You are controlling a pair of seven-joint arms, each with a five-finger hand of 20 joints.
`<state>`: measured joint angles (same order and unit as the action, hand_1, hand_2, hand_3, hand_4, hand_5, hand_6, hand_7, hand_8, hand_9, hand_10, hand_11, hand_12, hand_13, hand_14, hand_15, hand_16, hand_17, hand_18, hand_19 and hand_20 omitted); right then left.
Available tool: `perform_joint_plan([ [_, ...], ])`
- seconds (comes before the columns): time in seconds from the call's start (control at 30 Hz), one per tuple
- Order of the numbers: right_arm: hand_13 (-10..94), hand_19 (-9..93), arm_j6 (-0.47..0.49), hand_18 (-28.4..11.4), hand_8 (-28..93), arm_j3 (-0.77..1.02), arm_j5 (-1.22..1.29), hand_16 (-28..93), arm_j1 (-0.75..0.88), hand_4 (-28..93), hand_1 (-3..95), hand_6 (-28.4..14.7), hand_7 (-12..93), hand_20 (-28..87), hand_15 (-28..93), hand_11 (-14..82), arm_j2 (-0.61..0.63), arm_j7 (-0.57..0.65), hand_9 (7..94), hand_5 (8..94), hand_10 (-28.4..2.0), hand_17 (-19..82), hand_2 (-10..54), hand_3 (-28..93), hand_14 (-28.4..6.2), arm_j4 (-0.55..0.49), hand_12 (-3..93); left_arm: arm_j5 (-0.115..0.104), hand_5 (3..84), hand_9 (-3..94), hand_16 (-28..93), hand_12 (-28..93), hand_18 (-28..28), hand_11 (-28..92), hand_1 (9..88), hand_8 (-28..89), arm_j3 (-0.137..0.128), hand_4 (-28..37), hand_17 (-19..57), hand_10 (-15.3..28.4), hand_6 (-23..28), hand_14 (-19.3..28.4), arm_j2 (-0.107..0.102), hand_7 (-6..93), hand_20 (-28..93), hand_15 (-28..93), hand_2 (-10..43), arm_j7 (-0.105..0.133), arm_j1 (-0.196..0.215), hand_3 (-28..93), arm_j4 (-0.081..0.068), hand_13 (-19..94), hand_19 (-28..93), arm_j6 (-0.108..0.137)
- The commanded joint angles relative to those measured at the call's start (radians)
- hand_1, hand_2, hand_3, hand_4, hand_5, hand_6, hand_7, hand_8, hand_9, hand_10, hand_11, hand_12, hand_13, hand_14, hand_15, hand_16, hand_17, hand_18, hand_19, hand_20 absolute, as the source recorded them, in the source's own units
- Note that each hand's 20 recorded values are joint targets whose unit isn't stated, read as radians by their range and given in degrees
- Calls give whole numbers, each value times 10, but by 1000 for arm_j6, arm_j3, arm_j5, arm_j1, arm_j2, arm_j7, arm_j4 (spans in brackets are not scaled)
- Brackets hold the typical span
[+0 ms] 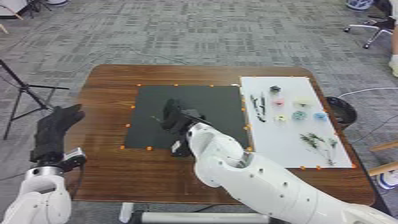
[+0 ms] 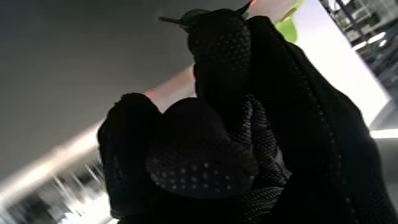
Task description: Arrange flowers
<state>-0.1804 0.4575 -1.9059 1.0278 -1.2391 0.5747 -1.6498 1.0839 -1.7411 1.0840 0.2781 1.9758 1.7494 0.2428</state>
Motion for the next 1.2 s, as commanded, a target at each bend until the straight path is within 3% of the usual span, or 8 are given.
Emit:
perform_joint_plan([
  [0.03,937,932,-79,-114,125,-8,94,299,-12,49,618,-62,479,586,630,249,-57,42,931,679,-106,694,-95,569,6,-3,395,6,553,546,14,124,130,204,181,-72,44,-283,95,150,23,174,-1,130,216,181,232,-6,-63,630,-11,416,141,-37],
  [0.23,937,932,-97,-110,120,4,198,293,8,32,633,-61,481,572,627,236,-72,89,932,678,-106,696,-95,549,4,-16,368,3,549,545,14,125,131,205,176,-72,46,-283,94,150,24,174,4,129,215,183,224,-9,-62,640,-6,416,142,-41],
  [0.37,937,932,-88,-107,122,22,237,285,14,25,643,-57,474,552,616,217,-74,116,936,679,-101,695,-95,534,1,-7,342,6,547,541,16,125,132,205,181,-70,40,-283,93,152,25,176,6,130,214,186,178,-11,-57,645,-1,415,144,-45],
  [0.7,937,932,-55,-101,142,60,294,275,40,33,641,-52,432,498,602,175,-85,163,937,685,-92,694,-95,508,-4,6,323,7,541,535,17,128,133,207,177,-69,35,-283,89,151,28,181,17,129,212,198,126,-23,-41,656,7,418,144,-44],
  [0.9,937,932,-39,-104,155,69,334,277,44,44,572,-59,402,487,586,160,-81,173,929,684,-105,691,-95,505,-10,-2,305,11,536,534,17,129,134,208,178,-68,36,-283,88,151,28,182,16,130,212,202,113,-31,-47,662,5,418,145,-50],
  [1.2,937,932,10,-102,174,91,386,288,50,28,525,-75,339,457,558,196,-87,178,888,670,-132,682,-95,509,-19,-11,192,15,532,531,17,130,135,211,182,-67,40,-283,86,151,29,183,18,131,210,205,100,-33,-48,666,5,418,145,-55],
])
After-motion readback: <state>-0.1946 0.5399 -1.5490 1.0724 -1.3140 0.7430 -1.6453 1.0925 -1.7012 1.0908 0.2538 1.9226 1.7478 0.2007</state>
